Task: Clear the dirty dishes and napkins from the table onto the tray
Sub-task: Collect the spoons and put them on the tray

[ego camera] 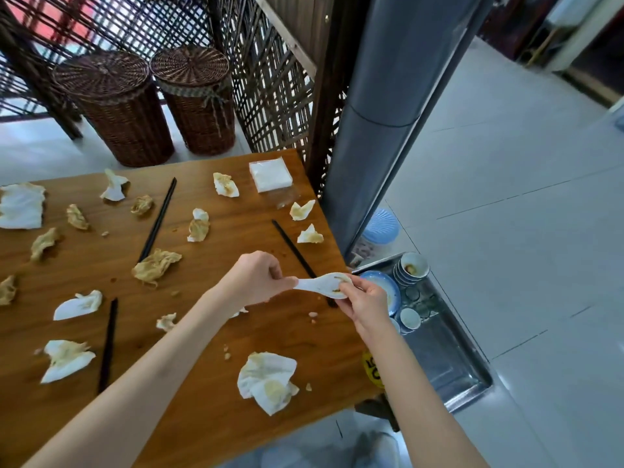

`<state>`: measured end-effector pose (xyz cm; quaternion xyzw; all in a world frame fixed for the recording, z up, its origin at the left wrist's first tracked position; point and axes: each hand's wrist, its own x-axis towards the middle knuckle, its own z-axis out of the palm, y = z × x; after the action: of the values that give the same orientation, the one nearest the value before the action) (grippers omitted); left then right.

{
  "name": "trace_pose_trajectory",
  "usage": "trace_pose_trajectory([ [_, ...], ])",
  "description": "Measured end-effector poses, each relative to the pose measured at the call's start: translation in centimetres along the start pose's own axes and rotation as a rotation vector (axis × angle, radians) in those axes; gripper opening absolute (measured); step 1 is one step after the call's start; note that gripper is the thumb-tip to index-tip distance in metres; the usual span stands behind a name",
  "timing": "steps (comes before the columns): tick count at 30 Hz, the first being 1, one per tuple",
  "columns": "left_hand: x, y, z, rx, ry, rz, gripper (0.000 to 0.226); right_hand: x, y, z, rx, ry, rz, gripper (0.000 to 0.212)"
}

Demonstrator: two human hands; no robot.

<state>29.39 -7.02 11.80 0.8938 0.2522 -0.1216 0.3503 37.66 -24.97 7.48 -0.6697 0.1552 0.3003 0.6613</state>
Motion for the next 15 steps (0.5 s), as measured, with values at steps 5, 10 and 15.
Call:
trace_pose_trajectory([
  [5, -0.4, 4.8, 4.8, -0.297, 0.073, -0.085, 0.036, 2.0, -2.0, -6.1, 0.013, -0.092, -0.042, 0.013],
  [10, -0.9, 10.4, 11.5, -0.634, -0.08, -0.256, 0.047, 4.0, -4.0, -13.6, -0.072, -0.167, -0.047, 0.02],
  [15, -1.6, 14.7, 17.7, -0.814, -0.057, -0.303, 0.036, 5.3, -4.5, -20.5, -0.122, -0.2, -0.003, 0.022],
])
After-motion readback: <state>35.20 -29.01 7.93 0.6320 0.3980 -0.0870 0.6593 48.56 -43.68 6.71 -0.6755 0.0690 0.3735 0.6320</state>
